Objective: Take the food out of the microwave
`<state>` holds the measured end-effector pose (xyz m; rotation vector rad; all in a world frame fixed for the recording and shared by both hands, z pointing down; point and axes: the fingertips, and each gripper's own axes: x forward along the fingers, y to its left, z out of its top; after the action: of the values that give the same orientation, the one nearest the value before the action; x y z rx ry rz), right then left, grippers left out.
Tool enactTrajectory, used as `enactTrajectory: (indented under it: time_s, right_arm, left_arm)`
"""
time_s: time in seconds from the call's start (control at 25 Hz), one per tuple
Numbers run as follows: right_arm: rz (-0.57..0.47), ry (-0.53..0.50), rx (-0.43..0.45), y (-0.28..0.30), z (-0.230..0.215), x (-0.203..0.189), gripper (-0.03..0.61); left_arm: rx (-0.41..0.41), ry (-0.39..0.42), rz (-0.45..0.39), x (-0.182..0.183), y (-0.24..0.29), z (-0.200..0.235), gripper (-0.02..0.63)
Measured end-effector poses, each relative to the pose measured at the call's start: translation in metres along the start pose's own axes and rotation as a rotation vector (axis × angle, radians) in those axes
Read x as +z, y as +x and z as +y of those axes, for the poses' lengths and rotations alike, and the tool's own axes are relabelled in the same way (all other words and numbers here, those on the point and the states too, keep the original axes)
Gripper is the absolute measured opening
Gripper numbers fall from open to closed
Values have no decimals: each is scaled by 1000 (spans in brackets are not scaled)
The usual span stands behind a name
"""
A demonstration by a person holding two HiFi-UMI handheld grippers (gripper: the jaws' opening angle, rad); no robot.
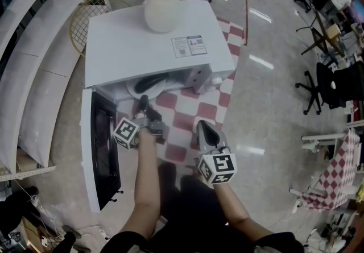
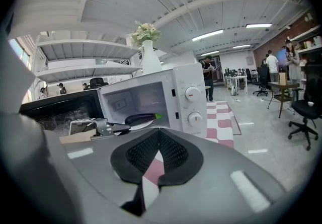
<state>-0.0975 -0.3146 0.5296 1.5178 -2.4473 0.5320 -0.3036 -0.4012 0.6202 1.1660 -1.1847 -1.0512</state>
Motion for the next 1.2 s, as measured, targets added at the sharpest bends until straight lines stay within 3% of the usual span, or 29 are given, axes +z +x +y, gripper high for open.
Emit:
enactTrajectory:
  time_s: [1.2]
  right_arm:
    - [-5,-5,45,-42,-22,-4,0]
  left_arm:
    - [-24,-9,-50,-33,-46,-8,21]
